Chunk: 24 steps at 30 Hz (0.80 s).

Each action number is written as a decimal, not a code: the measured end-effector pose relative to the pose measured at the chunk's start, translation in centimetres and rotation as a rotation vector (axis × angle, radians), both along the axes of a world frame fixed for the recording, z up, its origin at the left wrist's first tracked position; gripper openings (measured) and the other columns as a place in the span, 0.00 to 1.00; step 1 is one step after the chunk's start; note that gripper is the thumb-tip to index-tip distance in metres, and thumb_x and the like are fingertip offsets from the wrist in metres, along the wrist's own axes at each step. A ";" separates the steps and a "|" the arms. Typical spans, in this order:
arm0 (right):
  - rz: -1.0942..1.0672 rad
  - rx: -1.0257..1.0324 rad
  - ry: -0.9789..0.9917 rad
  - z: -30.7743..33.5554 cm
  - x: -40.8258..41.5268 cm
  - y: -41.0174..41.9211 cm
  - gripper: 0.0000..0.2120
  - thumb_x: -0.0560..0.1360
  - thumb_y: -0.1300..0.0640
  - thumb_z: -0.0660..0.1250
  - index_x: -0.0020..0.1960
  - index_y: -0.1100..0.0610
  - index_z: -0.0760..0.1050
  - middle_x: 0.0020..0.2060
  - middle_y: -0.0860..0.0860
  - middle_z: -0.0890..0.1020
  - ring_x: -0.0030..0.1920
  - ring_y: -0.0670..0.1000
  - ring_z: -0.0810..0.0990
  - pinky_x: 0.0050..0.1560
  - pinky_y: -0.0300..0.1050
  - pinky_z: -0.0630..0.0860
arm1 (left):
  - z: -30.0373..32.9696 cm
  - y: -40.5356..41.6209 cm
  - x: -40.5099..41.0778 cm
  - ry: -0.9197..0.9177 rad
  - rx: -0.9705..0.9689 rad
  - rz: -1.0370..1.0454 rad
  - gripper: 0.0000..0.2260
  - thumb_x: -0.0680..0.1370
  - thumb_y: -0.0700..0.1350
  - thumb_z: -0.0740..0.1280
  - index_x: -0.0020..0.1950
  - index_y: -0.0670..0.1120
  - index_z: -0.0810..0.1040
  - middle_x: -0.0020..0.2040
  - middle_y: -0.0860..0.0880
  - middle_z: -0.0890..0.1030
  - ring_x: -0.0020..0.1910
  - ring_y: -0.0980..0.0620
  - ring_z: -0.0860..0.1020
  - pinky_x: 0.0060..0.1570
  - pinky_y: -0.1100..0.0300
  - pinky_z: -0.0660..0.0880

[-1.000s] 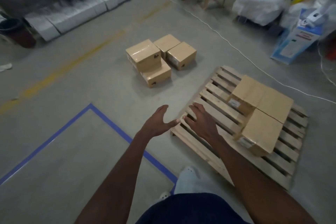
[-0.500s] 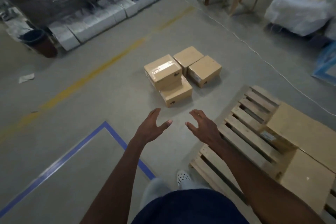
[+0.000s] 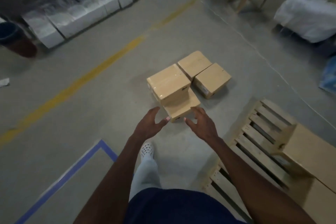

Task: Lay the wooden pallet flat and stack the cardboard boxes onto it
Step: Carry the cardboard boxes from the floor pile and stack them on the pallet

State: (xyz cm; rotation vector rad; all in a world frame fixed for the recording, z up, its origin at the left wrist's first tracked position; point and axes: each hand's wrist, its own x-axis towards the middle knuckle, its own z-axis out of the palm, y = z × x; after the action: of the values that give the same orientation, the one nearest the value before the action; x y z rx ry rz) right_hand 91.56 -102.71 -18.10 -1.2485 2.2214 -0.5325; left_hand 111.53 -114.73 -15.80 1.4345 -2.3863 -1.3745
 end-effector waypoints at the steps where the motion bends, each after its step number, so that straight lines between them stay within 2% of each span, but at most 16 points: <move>1: -0.015 0.020 -0.001 -0.1 -0.1 -1.8 0.29 0.77 0.44 0.67 0.73 0.55 0.66 0.70 0.51 0.70 0.63 0.55 0.76 0.56 0.51 0.76 | 0.1 -2.4 -0.5 0.008 0.003 -0.024 0.32 0.77 0.59 0.66 0.76 0.45 0.62 0.76 0.46 0.66 0.73 0.49 0.66 0.69 0.54 0.66; 6: -0.103 0.067 -0.010 0.5 -0.8 -9.7 0.29 0.78 0.45 0.67 0.74 0.57 0.65 0.72 0.53 0.68 0.64 0.57 0.75 0.58 0.51 0.75 | 1.0 -13.3 -4.0 -0.027 -0.001 -0.152 0.33 0.77 0.59 0.66 0.76 0.44 0.63 0.75 0.45 0.67 0.72 0.47 0.68 0.68 0.54 0.67; 10: -0.163 0.106 -0.005 1.0 -2.6 -14.3 0.30 0.78 0.46 0.66 0.75 0.57 0.64 0.73 0.53 0.67 0.67 0.56 0.74 0.60 0.52 0.74 | 1.2 -18.9 -7.8 -0.043 0.032 -0.245 0.32 0.77 0.59 0.66 0.76 0.44 0.63 0.76 0.46 0.66 0.73 0.48 0.66 0.70 0.53 0.64; 15: -0.167 0.146 0.022 0.2 -6.9 -20.0 0.29 0.79 0.47 0.65 0.75 0.56 0.63 0.72 0.54 0.68 0.67 0.56 0.73 0.61 0.53 0.73 | -0.6 -25.0 -12.9 -0.065 0.037 -0.280 0.34 0.76 0.61 0.66 0.76 0.44 0.63 0.76 0.46 0.66 0.73 0.48 0.67 0.71 0.48 0.65; 20: -0.210 0.198 -0.008 -1.9 -10.3 -24.2 0.28 0.78 0.48 0.65 0.75 0.56 0.64 0.70 0.54 0.71 0.65 0.57 0.75 0.61 0.52 0.74 | -2.3 -30.0 -15.6 -0.115 0.035 -0.321 0.33 0.77 0.61 0.65 0.76 0.45 0.63 0.75 0.46 0.66 0.73 0.47 0.67 0.70 0.49 0.66; 24: -0.334 0.198 -0.048 -4.7 -12.1 -27.7 0.26 0.78 0.51 0.65 0.74 0.56 0.65 0.68 0.54 0.73 0.63 0.56 0.77 0.59 0.53 0.75 | -5.4 -34.9 -17.9 -0.183 0.060 -0.442 0.33 0.78 0.60 0.64 0.77 0.44 0.61 0.76 0.46 0.64 0.74 0.47 0.65 0.71 0.50 0.64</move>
State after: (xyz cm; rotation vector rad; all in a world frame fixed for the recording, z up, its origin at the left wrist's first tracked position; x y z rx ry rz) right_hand 79.46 -130.39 -22.76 -0.7626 2.3879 -0.4465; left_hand 93.63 -149.60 -21.17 1.1277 -2.9378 -1.4575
